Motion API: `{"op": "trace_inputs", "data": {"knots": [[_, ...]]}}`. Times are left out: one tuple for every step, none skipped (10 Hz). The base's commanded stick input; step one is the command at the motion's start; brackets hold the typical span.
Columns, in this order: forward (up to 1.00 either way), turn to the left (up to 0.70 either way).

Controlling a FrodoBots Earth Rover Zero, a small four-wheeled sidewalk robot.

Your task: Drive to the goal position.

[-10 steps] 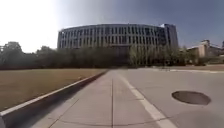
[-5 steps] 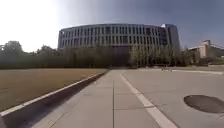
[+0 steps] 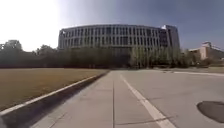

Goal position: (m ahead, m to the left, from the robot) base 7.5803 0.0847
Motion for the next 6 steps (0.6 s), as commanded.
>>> {"op": "trace_inputs", "data": {"knots": [[0.70, 0.02], [0.70, 0.02], [0.70, 0.03], [0.69, 0.03], [0.68, 0.02], [0.67, 0.02]]}}
